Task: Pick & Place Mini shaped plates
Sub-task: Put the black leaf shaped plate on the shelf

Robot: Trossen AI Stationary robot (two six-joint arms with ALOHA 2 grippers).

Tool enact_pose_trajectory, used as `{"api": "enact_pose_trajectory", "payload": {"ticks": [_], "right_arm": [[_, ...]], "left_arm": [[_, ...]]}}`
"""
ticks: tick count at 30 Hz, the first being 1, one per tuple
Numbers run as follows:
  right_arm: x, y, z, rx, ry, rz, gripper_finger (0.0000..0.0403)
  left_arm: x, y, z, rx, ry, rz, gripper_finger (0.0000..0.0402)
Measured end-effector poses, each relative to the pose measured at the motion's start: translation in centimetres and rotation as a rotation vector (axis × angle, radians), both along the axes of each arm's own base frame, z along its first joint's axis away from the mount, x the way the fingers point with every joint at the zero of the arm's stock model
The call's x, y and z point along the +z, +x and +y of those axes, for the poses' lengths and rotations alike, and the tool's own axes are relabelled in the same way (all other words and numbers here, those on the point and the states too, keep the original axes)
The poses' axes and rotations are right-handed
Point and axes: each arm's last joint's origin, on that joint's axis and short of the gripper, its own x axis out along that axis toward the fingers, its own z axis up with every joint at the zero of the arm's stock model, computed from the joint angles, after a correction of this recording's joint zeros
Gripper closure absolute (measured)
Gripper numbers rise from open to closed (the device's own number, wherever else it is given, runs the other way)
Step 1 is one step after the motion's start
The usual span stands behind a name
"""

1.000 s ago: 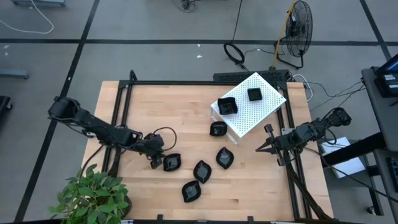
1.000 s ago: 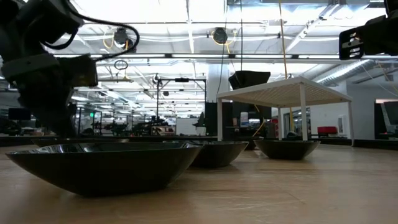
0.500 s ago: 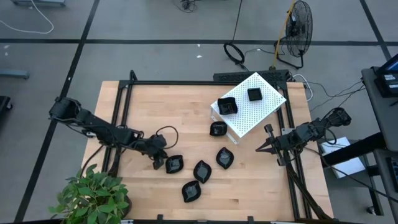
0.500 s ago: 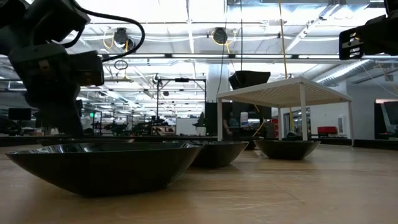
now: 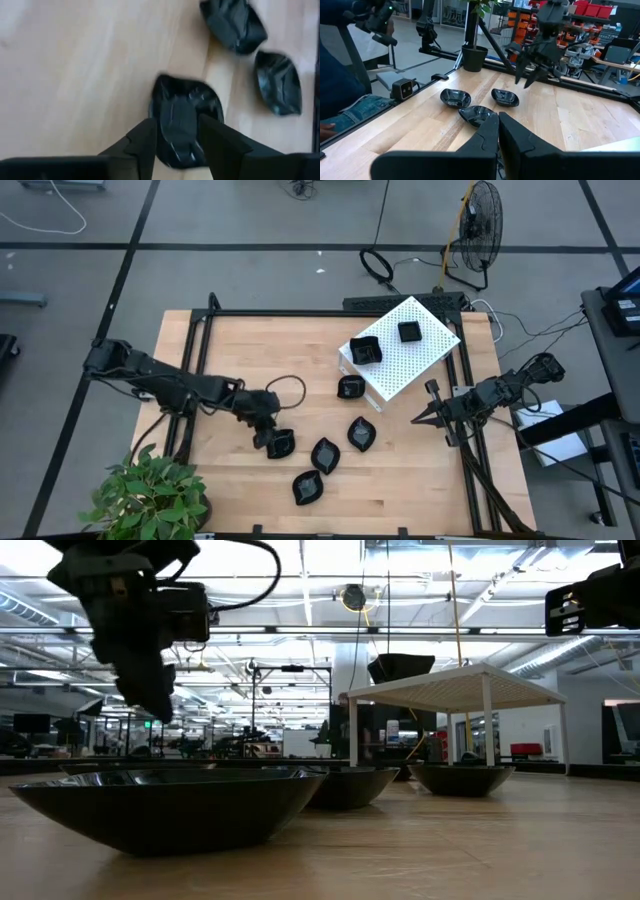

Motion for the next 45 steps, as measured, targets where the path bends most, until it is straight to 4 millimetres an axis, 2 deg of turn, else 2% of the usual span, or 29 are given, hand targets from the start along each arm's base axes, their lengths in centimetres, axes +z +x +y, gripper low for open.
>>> {"api": "enact_pose_trajectory", "payload": {"ticks": [5, 13, 27, 31, 37, 42, 45], "right_arm": [[0.0, 0.0, 0.0, 0.0, 0.0, 0.0, 0.0403], [0.0, 0.0, 0.0, 0.0, 0.0, 0.0, 0.0403], [0.0, 0.0, 0.0, 0.0, 0.0, 0.0, 0.0403], [0.0, 0.0, 0.0, 0.0, 0.0, 0.0, 0.0403], [0.0, 0.0, 0.0, 0.0, 0.0, 0.0, 0.0403], [0.0, 0.0, 0.0, 0.0, 0.0, 0.0, 0.0403], [0.0, 0.0, 0.0, 0.0, 0.0, 0.0, 0.0403]], "left_arm": [[-1.6, 0.4, -0.9, 0.009, -0.014, 0.114, 0.0243], [-3.6, 0.8, -0.8, 0.021, 0.006, 0.207, 0.0243], [-4.0, 0.8, -0.5, 0.126, -0.058, 0.258, 0.0245], [-4.0, 0.8, -0.1, 0.14, -0.059, 0.271, 0.0281], [-4.1, 0.8, 0.4, 0.152, -0.06, 0.269, 0.0383], [-3.5, 1.2, 1.1, 0.145, -0.048, 0.214, 0.0395], [-2.0, 1.9, 1.4, 0.129, -0.01, 0.137, 0.0397]]}}
